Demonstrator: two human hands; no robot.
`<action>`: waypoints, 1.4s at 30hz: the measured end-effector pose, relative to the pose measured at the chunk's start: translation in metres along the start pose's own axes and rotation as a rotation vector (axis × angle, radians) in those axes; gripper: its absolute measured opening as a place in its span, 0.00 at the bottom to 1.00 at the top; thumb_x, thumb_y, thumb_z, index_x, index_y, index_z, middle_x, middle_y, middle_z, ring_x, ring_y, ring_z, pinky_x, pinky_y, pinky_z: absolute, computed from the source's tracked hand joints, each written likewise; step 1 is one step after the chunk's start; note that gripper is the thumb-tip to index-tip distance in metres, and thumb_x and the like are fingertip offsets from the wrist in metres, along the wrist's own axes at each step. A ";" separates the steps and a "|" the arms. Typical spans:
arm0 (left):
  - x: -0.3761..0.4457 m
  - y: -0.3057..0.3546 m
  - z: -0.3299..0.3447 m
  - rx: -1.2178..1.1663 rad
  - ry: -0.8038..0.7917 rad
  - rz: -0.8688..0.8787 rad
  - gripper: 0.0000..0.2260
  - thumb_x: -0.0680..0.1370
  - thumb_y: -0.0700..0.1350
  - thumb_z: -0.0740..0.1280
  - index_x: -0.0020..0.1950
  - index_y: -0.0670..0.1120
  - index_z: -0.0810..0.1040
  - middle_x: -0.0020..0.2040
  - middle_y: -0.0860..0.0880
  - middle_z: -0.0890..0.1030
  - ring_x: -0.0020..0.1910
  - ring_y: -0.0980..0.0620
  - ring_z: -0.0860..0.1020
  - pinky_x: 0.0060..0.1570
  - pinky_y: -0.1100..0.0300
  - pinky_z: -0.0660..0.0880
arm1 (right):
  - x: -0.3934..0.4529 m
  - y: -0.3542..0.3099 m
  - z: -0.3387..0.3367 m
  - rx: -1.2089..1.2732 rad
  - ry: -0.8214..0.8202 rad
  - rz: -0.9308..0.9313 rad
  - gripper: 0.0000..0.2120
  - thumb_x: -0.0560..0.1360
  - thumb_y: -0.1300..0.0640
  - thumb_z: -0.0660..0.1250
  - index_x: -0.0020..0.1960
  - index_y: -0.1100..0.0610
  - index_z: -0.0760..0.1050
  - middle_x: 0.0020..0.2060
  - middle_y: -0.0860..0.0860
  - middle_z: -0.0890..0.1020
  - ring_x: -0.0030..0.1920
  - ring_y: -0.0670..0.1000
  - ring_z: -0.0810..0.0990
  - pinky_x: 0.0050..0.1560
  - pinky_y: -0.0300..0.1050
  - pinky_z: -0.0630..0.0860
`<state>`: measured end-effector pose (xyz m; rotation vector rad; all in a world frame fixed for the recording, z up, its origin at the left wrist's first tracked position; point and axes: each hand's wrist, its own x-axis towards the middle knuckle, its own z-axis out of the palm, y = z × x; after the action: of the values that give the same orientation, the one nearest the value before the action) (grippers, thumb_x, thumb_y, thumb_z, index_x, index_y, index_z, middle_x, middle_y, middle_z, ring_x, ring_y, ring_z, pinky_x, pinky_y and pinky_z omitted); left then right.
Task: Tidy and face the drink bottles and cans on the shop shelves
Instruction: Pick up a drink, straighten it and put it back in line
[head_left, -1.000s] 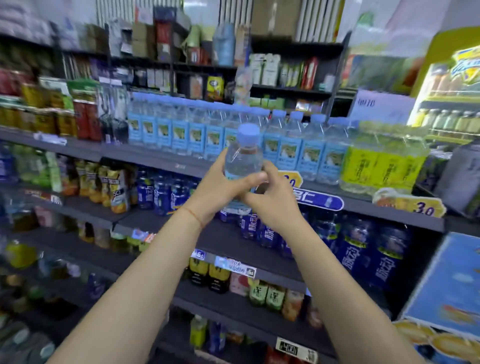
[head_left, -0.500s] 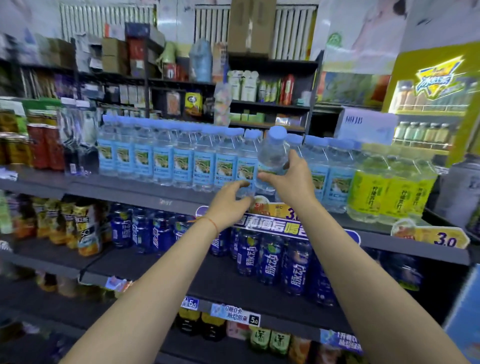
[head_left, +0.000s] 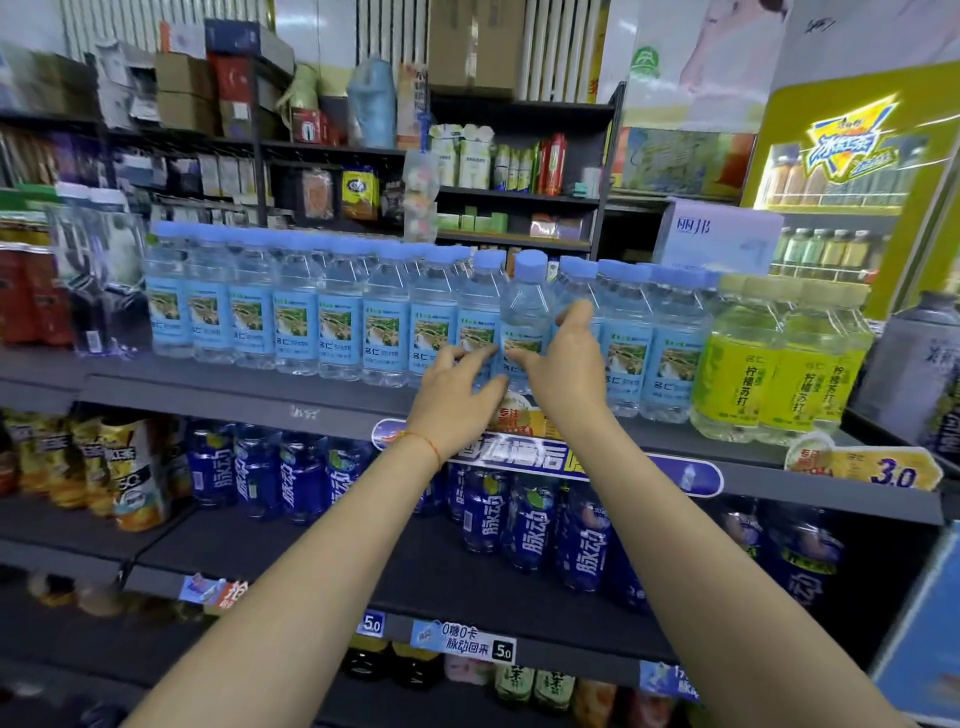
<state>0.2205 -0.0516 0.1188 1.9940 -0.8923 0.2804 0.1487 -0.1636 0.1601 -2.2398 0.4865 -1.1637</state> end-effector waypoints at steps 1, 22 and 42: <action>0.000 0.000 0.000 -0.004 -0.003 -0.001 0.21 0.81 0.55 0.60 0.75 0.56 0.67 0.69 0.49 0.66 0.71 0.47 0.63 0.70 0.47 0.65 | 0.001 0.001 0.001 -0.005 0.011 -0.009 0.24 0.75 0.55 0.74 0.54 0.57 0.58 0.41 0.57 0.78 0.29 0.48 0.70 0.26 0.43 0.64; -0.038 0.027 0.000 0.078 -0.118 -0.045 0.25 0.82 0.57 0.53 0.78 0.53 0.60 0.78 0.49 0.63 0.76 0.46 0.61 0.74 0.42 0.59 | -0.009 -0.023 -0.027 -0.761 -0.182 -0.205 0.38 0.80 0.61 0.59 0.81 0.52 0.38 0.29 0.52 0.72 0.26 0.51 0.68 0.26 0.41 0.62; -0.005 0.043 -0.029 0.466 -0.029 0.049 0.30 0.82 0.49 0.60 0.80 0.54 0.51 0.81 0.50 0.41 0.80 0.46 0.44 0.76 0.39 0.53 | 0.009 -0.025 -0.021 -0.807 -0.194 -0.322 0.36 0.81 0.52 0.58 0.81 0.48 0.40 0.79 0.61 0.48 0.79 0.62 0.44 0.75 0.64 0.47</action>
<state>0.1912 -0.0400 0.1601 2.4076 -0.9591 0.5271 0.1375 -0.1563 0.1914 -3.1865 0.6042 -0.9784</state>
